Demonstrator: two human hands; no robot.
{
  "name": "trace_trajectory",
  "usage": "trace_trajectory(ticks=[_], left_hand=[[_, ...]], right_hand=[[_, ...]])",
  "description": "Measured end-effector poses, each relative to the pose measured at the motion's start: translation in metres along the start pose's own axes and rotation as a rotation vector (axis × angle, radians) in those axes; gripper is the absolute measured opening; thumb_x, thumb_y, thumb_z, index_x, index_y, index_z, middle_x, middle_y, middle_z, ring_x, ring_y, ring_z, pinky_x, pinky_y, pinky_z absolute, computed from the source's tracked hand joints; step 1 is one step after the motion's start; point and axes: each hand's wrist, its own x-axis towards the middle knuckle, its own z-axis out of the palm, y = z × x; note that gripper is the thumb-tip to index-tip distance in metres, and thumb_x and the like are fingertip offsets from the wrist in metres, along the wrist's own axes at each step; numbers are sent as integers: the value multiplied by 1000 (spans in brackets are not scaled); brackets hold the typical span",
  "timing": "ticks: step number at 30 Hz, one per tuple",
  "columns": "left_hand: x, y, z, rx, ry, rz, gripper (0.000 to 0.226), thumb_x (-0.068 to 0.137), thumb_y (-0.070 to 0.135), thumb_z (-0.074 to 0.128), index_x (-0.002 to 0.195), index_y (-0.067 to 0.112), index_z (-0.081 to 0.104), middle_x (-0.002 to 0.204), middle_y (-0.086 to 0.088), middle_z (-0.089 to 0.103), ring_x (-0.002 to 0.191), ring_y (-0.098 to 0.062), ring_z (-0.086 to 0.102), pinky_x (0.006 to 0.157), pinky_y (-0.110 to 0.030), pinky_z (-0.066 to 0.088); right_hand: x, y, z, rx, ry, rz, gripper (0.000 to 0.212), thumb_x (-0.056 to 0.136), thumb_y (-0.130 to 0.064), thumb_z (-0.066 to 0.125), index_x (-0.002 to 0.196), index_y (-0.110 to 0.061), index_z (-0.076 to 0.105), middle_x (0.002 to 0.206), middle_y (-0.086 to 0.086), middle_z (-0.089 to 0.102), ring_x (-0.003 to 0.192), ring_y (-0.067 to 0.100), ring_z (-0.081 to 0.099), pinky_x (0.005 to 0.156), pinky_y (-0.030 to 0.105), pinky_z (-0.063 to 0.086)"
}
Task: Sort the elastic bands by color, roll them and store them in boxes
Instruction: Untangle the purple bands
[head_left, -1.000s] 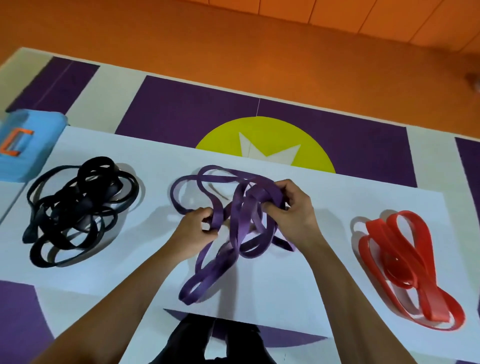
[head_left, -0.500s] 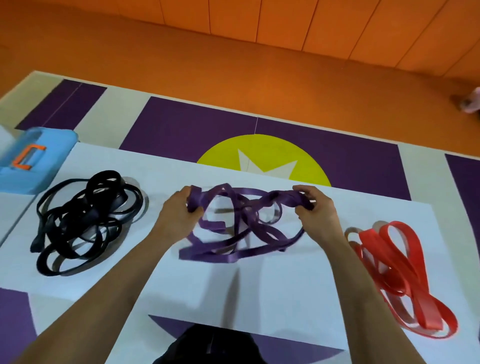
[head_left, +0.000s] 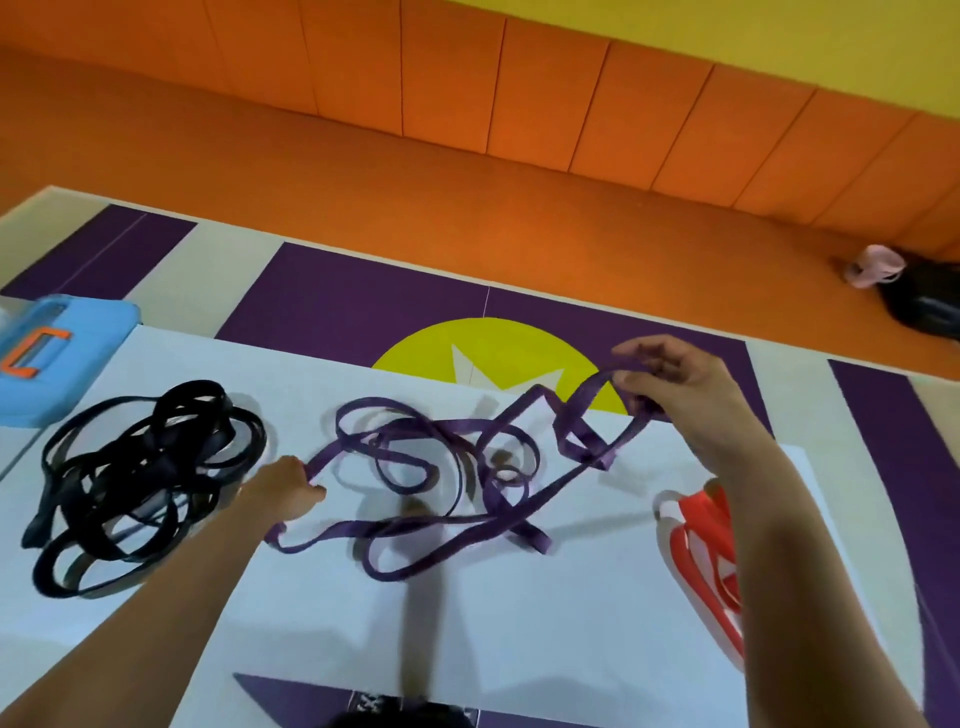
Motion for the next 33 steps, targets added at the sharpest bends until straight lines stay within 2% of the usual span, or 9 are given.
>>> trace_trajectory(ticks=[4, 10, 13, 16, 19, 23, 26, 30, 33], left_hand=[[-13, 25, -3, 126, 56, 4, 64, 91, 47, 63, 137, 6, 44, 138, -19, 50, 131, -39, 49, 105, -40, 42], [-79, 147, -61, -595, 5, 785, 71, 96, -2, 46, 151, 41, 34, 158, 11, 35, 143, -13, 37, 97, -29, 44], [-117, 197, -89, -914, -136, 941, 74, 82, 10, 45, 141, 55, 38, 157, 24, 34, 145, -1, 29, 102, -23, 38], [-134, 217, -103, -1011, -242, 991, 60, 73, 35, 47, 132, 32, 55, 134, 23, 59, 138, -3, 46, 111, -29, 34], [-143, 213, -97, -937, -289, 1047, 48, 86, 51, 52, 120, 18, 60, 104, 21, 70, 104, 2, 63, 97, -20, 41], [-133, 199, -66, -573, -269, 1047, 40, 88, 37, 77, 123, 30, 58, 110, 12, 69, 105, -6, 63, 96, -32, 51], [-133, 198, -48, -642, -266, 976, 20, 97, 21, 68, 116, 15, 67, 99, 3, 70, 89, -6, 63, 87, -33, 55], [-152, 206, -65, -760, -212, 963, 15, 107, 20, 50, 105, 11, 62, 92, -4, 70, 80, -14, 67, 78, -43, 58], [-164, 219, -89, -1091, -184, 904, 19, 109, 12, 42, 113, -3, 52, 92, -9, 71, 79, -31, 71, 78, -47, 62]], right_hand=[[-7, -50, 3, 57, -171, -28, 28, 86, -1, 76, 105, -22, 74, 87, 11, 58, 47, 12, 42, 46, 20, 37], [-1, -124, 18, 367, -271, -173, 20, 85, -2, 68, 104, -10, 67, 52, -6, 48, 39, 7, 34, 43, 20, 30], [9, -146, 32, 391, -246, -188, 15, 91, 2, 66, 99, -11, 66, 49, -6, 46, 37, 7, 33, 40, 19, 27], [19, -157, 42, 342, -126, -217, 13, 89, -2, 72, 96, -12, 68, 50, -8, 53, 39, 8, 36, 43, 21, 31], [29, -157, 41, 338, 40, -220, 13, 86, -7, 78, 91, -16, 71, 68, 2, 62, 43, 9, 41, 47, 23, 35], [43, -147, 34, 412, 212, -170, 14, 85, -10, 81, 90, -19, 72, 70, 5, 62, 43, 11, 43, 45, 23, 37], [51, -138, 36, 406, 199, -149, 15, 90, -25, 77, 100, -15, 71, 75, 3, 70, 56, 12, 59, 57, 25, 47], [61, -107, 37, -19, 219, -21, 46, 105, -51, 44, 113, -12, 67, 90, 6, 74, 73, 13, 68, 64, 22, 53], [64, -63, 45, -12, 380, 149, 58, 101, -62, 38, 111, -12, 64, 86, 9, 72, 76, 24, 69, 79, 42, 59]])
